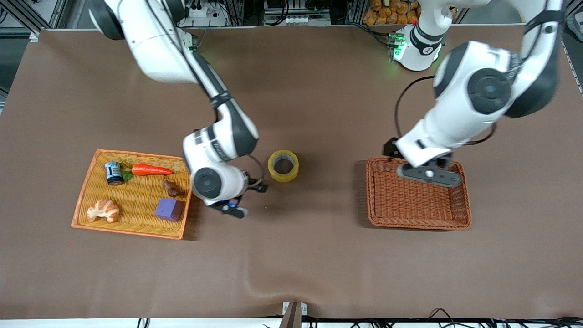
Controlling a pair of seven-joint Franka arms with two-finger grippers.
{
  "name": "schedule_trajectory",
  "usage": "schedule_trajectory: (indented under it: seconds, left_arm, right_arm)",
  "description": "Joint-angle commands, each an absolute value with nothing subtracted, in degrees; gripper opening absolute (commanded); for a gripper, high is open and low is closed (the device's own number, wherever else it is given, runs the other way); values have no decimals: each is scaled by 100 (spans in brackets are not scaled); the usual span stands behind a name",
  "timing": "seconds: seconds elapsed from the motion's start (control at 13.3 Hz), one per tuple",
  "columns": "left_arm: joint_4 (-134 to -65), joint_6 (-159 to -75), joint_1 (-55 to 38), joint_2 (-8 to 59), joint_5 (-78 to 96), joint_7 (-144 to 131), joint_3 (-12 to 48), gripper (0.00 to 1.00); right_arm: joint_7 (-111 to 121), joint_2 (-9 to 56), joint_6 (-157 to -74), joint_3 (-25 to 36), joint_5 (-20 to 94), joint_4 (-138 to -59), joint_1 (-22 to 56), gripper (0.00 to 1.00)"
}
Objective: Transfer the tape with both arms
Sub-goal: 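Set the tape down with the right gripper while the left gripper reaches it, then grasp the tape with the left gripper while the right gripper withdraws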
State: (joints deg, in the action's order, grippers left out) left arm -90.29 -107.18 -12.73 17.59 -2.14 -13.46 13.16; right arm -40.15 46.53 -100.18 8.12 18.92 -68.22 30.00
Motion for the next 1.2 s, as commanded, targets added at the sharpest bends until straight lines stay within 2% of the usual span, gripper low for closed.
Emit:
schedule_trajectory:
  seconds: [0.0, 0.38, 0.6, 0.83, 0.98, 1.13]
  left_arm:
    - [-8965, -11187, -1773, 2275, -149, -1748, 1266, 100]
    - [-8991, -11872, -2688, 2934, -255, -3101, 1266, 100]
    - [-9377, -12829, -2996, 3198, -255, -3856, 1257, 100]
    - [-9317, -13357, -3182, 3611, -255, -4034, 1230, 100]
    - [-9316, -13867, -3199, 3927, -255, -4043, 1222, 100]
    - [-9334, -13992, -3234, 4034, -255, -4043, 1213, 100]
  right_arm:
    - [-3545, 4545, -9607, 808, 1619, -6601, 2568, 100]
    - [-2543, 4351, -9440, 1335, 792, -6601, 2417, 100]
    - [-1681, 4220, -9290, 1608, 817, -6601, 2154, 100]
    - [-1100, 3965, -9290, 1591, 879, -6679, 1803, 100]
    - [-679, 3562, -9290, 1591, 879, -7116, 1697, 100]
    - [49, 3149, -9281, 1582, 888, -7626, 1477, 100]
